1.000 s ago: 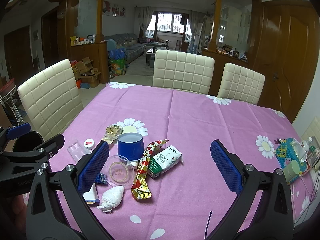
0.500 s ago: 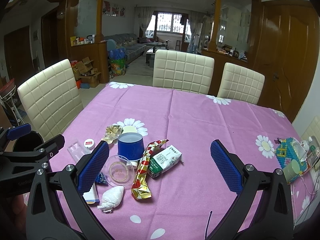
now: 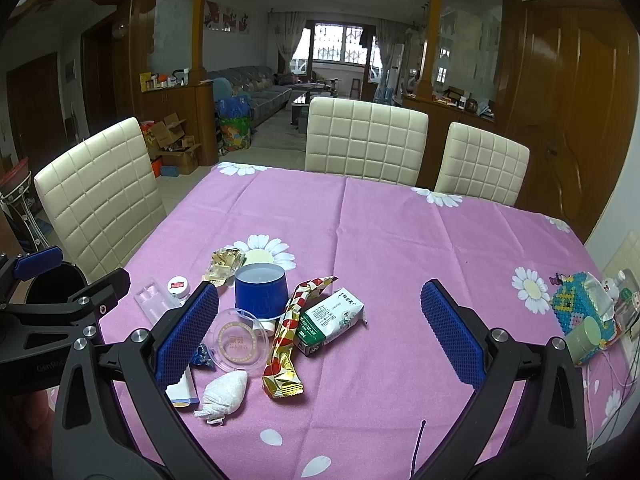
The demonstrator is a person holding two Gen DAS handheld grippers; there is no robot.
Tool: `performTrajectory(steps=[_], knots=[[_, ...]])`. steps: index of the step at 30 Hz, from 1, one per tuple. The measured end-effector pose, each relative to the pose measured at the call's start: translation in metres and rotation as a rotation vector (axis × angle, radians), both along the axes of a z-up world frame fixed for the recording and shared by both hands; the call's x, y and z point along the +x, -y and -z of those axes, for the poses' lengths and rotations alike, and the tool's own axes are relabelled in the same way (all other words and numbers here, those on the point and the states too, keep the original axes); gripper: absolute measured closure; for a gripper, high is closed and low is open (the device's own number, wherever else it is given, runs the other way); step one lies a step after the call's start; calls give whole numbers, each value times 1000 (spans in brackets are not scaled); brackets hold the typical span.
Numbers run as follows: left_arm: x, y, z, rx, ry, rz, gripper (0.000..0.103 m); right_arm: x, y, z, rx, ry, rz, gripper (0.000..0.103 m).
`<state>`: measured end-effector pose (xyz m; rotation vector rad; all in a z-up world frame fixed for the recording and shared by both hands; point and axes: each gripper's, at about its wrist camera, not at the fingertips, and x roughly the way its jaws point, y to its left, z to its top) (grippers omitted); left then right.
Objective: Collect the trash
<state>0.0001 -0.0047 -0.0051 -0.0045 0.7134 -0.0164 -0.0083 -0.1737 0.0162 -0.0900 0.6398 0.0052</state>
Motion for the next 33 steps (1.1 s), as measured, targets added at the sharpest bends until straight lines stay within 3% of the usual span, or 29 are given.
performTrajectory(steps=[33], knots=[[1,2,1,1,-3,2,6,0,-2,2,0,-2,-2,3]])
